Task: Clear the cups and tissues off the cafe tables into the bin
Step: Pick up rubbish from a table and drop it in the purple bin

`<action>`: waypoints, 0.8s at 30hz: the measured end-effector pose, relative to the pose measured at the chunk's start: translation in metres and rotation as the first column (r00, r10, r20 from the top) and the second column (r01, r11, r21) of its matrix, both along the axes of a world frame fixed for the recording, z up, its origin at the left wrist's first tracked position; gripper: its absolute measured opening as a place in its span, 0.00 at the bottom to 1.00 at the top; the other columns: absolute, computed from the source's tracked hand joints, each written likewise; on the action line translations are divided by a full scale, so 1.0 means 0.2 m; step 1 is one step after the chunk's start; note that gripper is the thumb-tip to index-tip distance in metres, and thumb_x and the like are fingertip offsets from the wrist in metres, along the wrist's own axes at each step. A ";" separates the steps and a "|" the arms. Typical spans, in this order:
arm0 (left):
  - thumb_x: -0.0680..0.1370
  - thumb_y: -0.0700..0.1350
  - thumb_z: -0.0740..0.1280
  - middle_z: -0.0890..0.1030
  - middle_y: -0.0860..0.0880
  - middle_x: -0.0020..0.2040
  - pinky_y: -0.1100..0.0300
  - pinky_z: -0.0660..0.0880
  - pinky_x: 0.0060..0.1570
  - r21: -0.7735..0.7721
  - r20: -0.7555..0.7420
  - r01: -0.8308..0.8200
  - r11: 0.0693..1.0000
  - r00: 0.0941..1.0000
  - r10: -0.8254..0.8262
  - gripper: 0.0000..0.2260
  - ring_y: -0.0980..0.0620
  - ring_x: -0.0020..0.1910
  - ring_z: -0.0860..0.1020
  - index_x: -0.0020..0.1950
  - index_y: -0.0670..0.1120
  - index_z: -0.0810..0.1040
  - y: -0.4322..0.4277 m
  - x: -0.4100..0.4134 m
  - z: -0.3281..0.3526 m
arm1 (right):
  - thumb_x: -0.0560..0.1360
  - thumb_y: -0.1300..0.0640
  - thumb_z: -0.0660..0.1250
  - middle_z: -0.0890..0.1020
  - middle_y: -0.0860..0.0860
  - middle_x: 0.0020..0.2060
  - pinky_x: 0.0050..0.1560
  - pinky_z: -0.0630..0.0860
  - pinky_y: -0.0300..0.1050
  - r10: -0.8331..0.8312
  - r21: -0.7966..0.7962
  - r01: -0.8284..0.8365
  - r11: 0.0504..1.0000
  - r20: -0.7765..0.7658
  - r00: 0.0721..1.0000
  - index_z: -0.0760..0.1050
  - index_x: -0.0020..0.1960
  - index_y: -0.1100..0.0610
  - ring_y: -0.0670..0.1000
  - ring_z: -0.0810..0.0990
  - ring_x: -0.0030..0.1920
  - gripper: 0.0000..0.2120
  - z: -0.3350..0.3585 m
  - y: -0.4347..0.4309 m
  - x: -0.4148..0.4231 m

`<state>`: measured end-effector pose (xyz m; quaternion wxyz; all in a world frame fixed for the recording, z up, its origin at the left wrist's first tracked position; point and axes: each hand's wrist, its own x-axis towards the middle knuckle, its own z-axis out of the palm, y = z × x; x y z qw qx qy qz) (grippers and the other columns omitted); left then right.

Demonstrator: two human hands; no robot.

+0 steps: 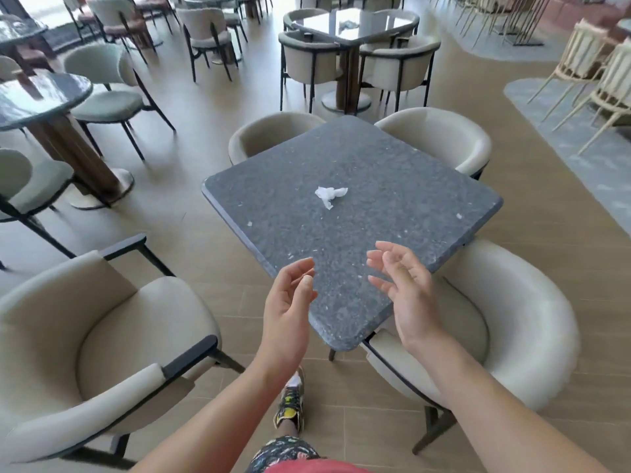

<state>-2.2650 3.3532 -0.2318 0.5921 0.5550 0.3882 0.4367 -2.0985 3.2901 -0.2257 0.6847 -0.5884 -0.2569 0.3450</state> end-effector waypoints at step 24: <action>0.80 0.41 0.67 0.70 0.43 0.70 0.56 0.67 0.67 0.042 -0.697 0.510 0.859 0.631 -0.341 0.23 0.47 0.68 0.71 0.75 0.48 0.71 1.95 0.93 -0.61 | 0.75 0.46 0.67 0.86 0.47 0.52 0.62 0.79 0.55 -0.401 -0.169 0.391 0.905 -0.033 0.915 0.81 0.57 0.50 0.47 0.83 0.56 0.14 -0.13 1.25 0.56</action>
